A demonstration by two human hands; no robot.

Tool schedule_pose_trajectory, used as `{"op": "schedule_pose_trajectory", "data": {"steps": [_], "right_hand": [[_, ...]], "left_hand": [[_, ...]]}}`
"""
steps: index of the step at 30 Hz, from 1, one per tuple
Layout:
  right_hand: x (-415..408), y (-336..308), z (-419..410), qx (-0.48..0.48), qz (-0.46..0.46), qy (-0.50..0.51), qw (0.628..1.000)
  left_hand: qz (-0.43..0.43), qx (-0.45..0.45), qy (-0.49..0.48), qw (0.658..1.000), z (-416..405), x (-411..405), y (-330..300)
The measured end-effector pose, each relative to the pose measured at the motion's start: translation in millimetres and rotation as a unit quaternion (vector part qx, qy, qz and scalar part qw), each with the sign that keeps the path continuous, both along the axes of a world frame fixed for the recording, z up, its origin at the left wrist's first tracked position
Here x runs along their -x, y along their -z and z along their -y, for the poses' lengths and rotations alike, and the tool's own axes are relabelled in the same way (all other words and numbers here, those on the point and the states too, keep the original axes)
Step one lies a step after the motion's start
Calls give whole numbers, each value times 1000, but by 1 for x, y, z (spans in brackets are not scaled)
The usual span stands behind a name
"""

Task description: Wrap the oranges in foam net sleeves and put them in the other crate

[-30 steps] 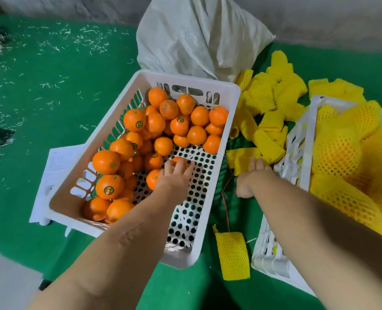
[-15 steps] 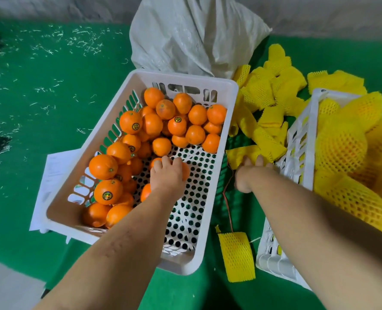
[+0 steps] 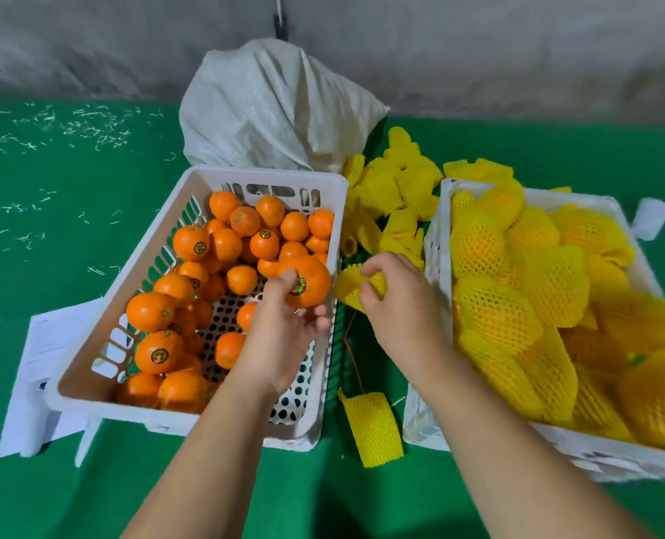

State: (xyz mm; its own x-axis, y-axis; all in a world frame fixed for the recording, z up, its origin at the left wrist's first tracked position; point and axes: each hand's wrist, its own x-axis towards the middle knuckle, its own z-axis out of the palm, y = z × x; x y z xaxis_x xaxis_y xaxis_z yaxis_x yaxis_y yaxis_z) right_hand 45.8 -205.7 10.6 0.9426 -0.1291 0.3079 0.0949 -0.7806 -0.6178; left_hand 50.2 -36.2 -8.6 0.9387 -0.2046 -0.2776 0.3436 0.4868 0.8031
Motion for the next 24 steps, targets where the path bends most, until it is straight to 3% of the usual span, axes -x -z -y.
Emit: {"op": "schedule_pose_trajectory", "data": {"steps": [5, 9, 13, 16, 20, 24], "right_hand": [[44, 16, 2, -220, 8, 78, 972], [57, 28, -10, -148, 18, 46, 988], [74, 45, -17, -234, -44, 95, 966], [79, 39, -25, -253, -30, 111, 961], [75, 15, -28, -297, 38, 141, 944], [74, 4, -31, -271, 12, 160, 949]], "left_hand": [[21, -41, 40, 998, 9, 22, 0], [49, -87, 95, 990, -6, 31, 2], [81, -117, 164, 976, -6, 37, -1], [117, -151, 202, 960, -10, 44, -1], [83, -120, 206, 968, -17, 51, 2], [91, -129, 219, 963, -20, 48, 13]]}}
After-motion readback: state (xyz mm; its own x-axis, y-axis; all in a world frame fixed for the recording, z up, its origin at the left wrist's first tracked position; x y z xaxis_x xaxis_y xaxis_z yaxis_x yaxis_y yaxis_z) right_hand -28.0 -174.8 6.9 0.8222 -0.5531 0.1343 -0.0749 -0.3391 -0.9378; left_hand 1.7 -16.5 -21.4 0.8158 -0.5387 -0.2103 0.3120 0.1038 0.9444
